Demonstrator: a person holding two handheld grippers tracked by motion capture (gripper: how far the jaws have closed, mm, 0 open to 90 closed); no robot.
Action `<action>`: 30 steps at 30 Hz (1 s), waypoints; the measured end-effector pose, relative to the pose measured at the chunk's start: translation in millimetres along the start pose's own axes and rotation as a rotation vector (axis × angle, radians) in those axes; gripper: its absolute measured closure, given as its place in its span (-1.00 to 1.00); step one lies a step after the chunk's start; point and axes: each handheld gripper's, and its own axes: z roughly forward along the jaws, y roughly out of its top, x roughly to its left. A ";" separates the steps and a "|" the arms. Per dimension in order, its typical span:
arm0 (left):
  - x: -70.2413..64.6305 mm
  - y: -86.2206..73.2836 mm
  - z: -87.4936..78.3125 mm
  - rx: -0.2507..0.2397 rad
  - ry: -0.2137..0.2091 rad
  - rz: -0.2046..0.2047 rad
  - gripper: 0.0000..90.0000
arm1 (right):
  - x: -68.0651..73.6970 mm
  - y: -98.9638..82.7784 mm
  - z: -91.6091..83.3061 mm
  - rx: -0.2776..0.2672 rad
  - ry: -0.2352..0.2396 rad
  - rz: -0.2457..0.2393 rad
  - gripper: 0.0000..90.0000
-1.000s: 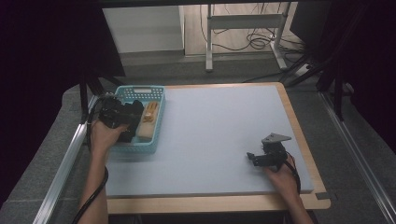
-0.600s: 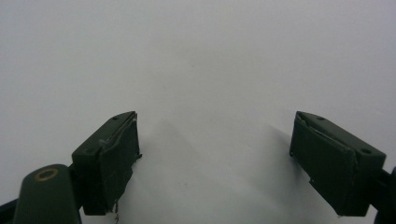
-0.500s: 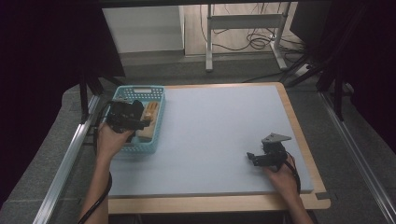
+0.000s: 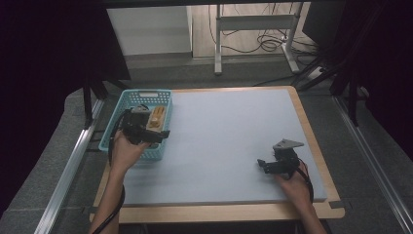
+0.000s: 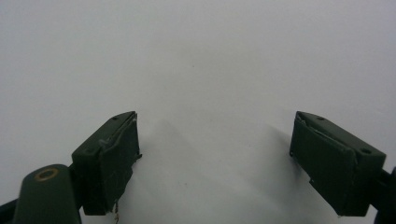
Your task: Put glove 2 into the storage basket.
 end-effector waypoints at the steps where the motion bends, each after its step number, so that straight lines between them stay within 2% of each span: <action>1: -3.0 0.1 0.7 0.000 -0.003 0.007 -1.00 | 0.0 0.0 0.0 0.000 0.000 0.000 -0.66; 19: -47.5 -3.9 15.7 -0.020 -0.055 0.101 -1.00 | 0.0 0.0 0.0 -0.001 -0.001 0.000 -0.66; 30: -68.0 -10.2 29.2 -0.022 -0.082 0.131 -1.00 | 0.0 0.0 0.0 -0.001 0.000 -0.001 -0.66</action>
